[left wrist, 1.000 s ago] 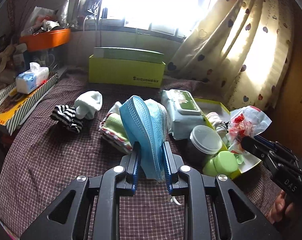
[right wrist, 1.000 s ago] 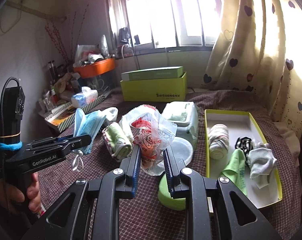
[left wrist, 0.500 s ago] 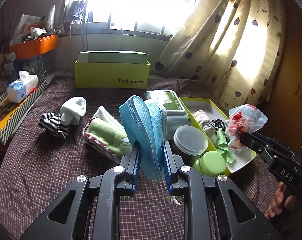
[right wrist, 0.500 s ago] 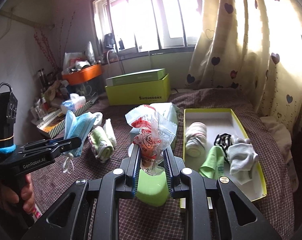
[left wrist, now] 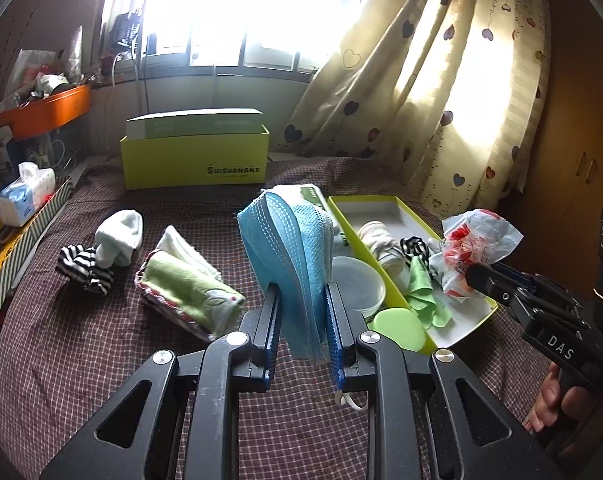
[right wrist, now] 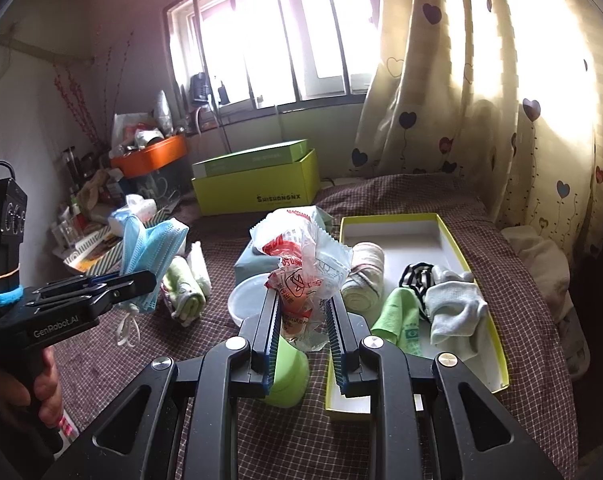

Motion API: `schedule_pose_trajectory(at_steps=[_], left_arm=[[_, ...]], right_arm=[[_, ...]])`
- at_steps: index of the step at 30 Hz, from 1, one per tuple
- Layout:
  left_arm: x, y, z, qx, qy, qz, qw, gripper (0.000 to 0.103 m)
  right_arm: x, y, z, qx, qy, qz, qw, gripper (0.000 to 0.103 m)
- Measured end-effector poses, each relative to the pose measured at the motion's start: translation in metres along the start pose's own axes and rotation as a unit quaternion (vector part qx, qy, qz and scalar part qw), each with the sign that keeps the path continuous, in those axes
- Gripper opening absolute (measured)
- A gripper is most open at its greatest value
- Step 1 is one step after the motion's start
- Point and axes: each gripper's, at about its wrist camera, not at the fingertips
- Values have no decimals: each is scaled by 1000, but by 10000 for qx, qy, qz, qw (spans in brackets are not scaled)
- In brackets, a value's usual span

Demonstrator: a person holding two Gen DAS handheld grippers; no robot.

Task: Organize soft objects
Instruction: 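Carry the blue mask and plastic bag over the white tray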

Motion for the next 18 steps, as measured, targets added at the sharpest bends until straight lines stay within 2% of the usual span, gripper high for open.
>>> schedule_pose_trajectory(at_steps=[18], left_arm=[[14, -35, 4, 225, 85, -293, 9993, 22]], right_arm=[[-21, -45, -5, 325, -150, -421, 9985, 21]])
Point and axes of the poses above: each gripper's, at about its wrist camera, not at the fingertips, and x roughly the way its jaws point, y to its left, z to its top, and after that the axes turned 5 degrees about z, right-handed
